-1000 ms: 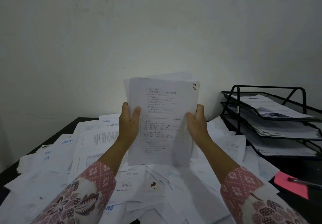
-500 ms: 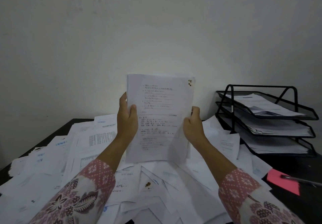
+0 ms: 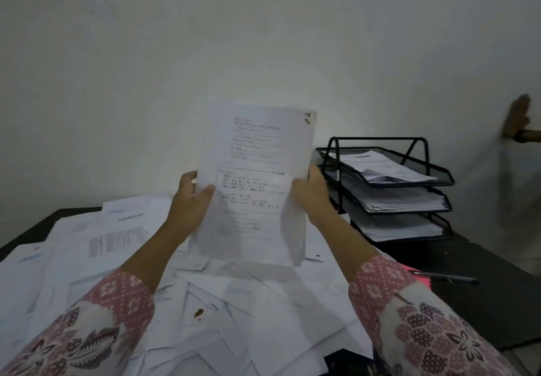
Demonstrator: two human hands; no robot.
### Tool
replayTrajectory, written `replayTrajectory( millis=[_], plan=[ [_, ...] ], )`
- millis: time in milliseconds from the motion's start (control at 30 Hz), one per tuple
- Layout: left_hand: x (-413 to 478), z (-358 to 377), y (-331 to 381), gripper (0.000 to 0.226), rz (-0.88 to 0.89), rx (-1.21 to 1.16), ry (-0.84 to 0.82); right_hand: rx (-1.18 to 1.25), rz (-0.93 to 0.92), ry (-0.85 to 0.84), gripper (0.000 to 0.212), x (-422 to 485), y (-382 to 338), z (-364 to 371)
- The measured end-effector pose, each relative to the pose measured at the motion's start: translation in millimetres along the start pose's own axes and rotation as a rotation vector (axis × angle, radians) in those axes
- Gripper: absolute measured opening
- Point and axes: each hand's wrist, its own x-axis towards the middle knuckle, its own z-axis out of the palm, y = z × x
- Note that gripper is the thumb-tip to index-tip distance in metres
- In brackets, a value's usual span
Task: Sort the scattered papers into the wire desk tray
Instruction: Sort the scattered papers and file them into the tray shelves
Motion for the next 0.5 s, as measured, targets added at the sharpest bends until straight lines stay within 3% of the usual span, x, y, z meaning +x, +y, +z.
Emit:
replayTrajectory(
  millis=[133,233,333,500],
  plan=[
    [-7.8,24.9,-5.4,0.033,-0.016,0.079,-0.125,0.006,0.017,0.045,0.009,5.9,11.8,-34.0],
    [-14.7,44.0,-2.2,0.033,-0.019,0.128,-0.221,0.024,0.118,0.059,0.029,7.6,33.6,-52.5],
    [-18.1,59.2,-2.0,0.031,-0.090,0.144,-0.304,0.073,0.278,0.085,0.035,7.4,55.7,-67.8],
    [-26.9,82.5,0.6,0.032,-0.238,0.095,-0.433,-0.013,0.433,0.082,0.021,8.3,82.9,-90.7]
  ],
)
